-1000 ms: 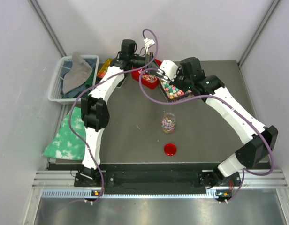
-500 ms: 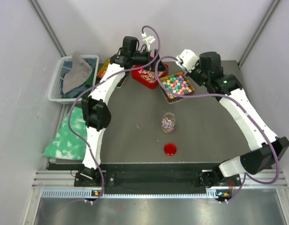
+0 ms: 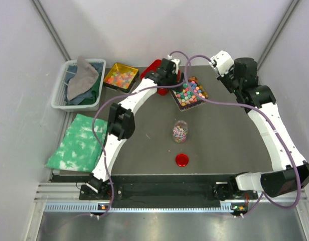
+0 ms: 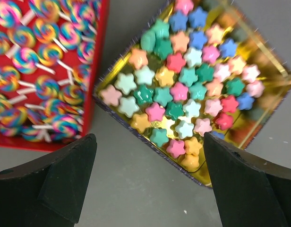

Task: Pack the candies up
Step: Move the storage box to the center of the board.

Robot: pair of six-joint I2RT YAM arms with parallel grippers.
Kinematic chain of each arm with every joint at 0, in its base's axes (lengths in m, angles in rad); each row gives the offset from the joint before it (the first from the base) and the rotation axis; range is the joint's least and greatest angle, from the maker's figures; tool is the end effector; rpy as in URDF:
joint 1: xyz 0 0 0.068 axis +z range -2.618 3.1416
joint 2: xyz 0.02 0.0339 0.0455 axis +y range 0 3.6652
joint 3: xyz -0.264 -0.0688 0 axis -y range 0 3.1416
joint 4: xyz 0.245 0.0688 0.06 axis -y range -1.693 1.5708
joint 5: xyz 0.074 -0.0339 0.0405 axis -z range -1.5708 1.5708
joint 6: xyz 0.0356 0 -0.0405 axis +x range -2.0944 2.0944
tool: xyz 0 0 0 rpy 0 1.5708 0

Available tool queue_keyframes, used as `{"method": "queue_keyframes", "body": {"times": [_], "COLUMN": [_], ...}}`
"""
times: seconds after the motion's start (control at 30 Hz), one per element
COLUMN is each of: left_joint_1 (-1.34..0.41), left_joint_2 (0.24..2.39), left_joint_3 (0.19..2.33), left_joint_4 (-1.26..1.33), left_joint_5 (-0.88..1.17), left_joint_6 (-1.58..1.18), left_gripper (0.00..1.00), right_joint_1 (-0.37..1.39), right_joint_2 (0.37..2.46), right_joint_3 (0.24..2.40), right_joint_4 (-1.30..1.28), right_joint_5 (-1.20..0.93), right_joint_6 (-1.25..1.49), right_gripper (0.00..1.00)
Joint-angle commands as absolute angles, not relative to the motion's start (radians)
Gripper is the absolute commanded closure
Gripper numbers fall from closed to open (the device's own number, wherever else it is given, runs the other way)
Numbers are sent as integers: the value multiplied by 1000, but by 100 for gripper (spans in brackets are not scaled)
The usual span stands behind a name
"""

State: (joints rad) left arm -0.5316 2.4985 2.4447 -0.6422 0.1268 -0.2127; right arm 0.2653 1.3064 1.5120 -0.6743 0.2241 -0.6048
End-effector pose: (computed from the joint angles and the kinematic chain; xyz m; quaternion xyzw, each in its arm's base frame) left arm 0.4830 -0.2893 0.2485 0.1700 0.8883 -0.2072 0.3729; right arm 0.2680 0.0646 0.4280 -0.3037 0.7924 -0.1818 0.4967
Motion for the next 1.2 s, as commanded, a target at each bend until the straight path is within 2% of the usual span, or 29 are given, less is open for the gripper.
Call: {"method": "queue_keyframes", "body": {"times": [0.0, 0.4, 0.6, 0.73, 0.77, 0.9, 1.17], "left_joint_1": [-575, -589, -606, -615, -620, -627, -626], "left_joint_2": [2511, 2546, 2577, 2588, 2592, 2583, 2484], "left_joint_3": [2490, 2424, 2414, 2414, 2414, 2395, 2255], "left_joint_4": [-675, -695, -695, -690, -690, -693, -689], "left_joint_5": [-72, -87, -84, -86, -87, -86, -87], "left_joint_6": [-236, -264, -264, -265, -265, -265, -255], "left_gripper": [1, 1, 5, 15, 22, 34, 43], "right_joint_1": [259, 261, 261, 261, 261, 259, 261], "right_joint_2": [1249, 1229, 1224, 1218, 1218, 1218, 1218], "right_joint_3": [1505, 1514, 1526, 1523, 1523, 1523, 1522], "right_joint_4": [-626, -637, -649, -652, -650, -655, -663], "right_joint_5": [235, 201, 184, 175, 172, 164, 141], "right_joint_6": [-583, -566, -563, -558, -555, -551, -543], "right_gripper": [100, 100, 100, 100, 100, 100, 100]}}
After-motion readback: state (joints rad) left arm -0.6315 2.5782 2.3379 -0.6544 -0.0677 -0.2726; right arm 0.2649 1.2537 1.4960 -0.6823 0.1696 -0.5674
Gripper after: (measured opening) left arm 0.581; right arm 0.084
